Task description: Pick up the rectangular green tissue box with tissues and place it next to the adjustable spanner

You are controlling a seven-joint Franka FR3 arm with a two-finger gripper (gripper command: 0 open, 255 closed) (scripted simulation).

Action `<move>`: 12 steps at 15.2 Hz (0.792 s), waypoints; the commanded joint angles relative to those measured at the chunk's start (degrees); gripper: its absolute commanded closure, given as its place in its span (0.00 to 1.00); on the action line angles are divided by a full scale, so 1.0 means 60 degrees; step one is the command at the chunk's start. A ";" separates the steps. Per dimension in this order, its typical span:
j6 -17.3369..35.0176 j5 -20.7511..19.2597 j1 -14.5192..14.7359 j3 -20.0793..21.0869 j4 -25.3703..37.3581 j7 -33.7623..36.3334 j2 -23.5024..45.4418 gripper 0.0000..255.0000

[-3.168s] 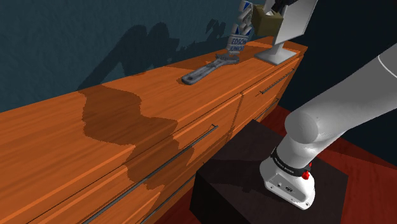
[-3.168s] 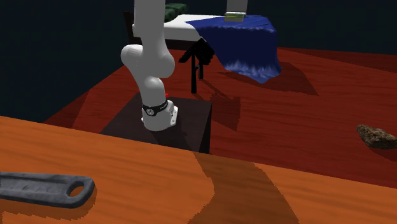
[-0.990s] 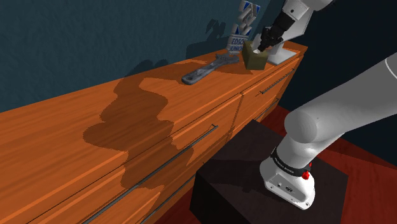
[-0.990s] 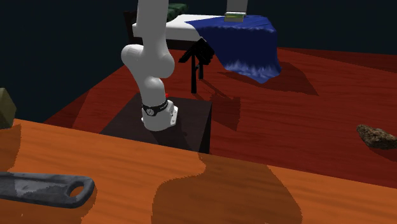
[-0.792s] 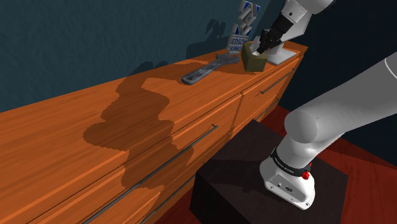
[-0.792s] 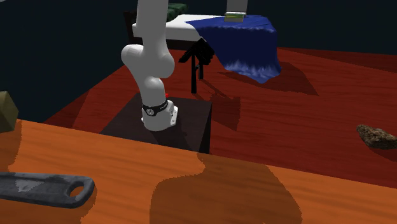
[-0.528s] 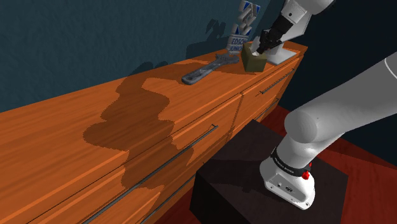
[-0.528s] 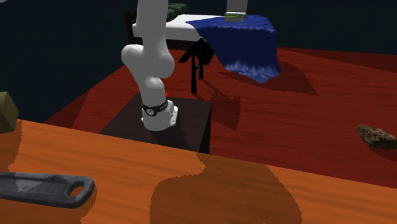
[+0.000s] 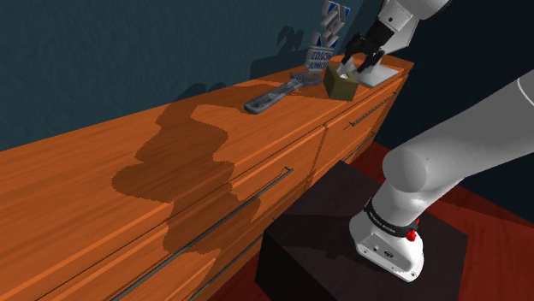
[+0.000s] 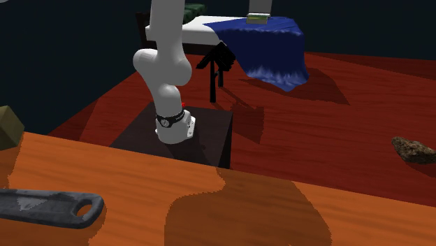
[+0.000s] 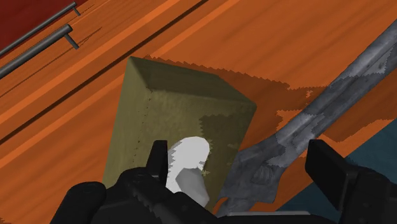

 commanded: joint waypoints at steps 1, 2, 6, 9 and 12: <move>-0.0316 -0.0070 -0.0043 -0.0032 0.0245 0.0038 -0.0069 0.00; -0.0633 -0.0131 -0.0081 -0.0068 0.0503 0.0071 -0.0125 0.00; -0.1199 -0.0221 -0.0136 -0.0140 0.0994 0.0117 -0.0191 0.00; -0.1199 -0.0221 -0.0135 -0.0141 0.0995 0.0116 -0.0190 0.00; -0.1199 -0.0221 -0.0135 -0.0141 0.0995 0.0116 -0.0190 0.00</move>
